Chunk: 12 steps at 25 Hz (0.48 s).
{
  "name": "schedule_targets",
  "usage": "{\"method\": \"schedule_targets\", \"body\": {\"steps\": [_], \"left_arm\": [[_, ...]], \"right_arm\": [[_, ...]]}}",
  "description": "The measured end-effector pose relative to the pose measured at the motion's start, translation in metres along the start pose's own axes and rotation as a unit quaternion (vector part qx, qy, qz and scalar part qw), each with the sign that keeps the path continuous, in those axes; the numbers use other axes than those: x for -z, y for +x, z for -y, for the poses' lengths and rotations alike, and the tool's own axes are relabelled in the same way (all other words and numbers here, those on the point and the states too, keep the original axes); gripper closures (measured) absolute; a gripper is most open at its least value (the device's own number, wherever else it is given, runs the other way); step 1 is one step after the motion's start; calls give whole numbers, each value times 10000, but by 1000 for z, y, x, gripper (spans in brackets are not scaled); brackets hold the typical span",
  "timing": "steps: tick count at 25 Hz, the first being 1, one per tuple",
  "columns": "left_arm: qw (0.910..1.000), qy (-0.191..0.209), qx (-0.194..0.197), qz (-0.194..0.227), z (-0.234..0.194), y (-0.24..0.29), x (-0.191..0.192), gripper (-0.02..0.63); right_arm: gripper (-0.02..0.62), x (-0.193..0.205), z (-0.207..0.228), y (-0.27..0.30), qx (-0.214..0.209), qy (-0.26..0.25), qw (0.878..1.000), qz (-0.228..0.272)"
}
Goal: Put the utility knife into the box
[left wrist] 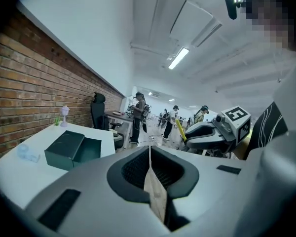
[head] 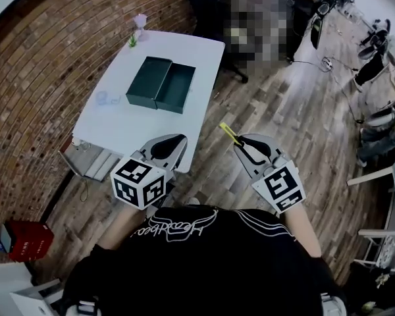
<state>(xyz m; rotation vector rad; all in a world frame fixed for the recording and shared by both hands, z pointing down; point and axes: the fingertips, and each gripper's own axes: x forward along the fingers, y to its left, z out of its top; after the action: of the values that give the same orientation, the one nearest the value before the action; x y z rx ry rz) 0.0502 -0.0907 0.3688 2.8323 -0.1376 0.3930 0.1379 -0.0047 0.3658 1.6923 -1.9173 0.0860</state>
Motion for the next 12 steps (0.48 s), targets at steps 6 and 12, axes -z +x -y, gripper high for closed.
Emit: {"method": "schedule_targets", "body": {"steps": [6,12], "left_arm": [[9998,0,-222,-11,-58,33,-16,571],[9979,-95,-634,-67,-92,49,-11,571]], "right_arm": [[528,-8,43,60,-75,20,9999,92],[528,-5,66,99,-326,-123,9992,186]]}}
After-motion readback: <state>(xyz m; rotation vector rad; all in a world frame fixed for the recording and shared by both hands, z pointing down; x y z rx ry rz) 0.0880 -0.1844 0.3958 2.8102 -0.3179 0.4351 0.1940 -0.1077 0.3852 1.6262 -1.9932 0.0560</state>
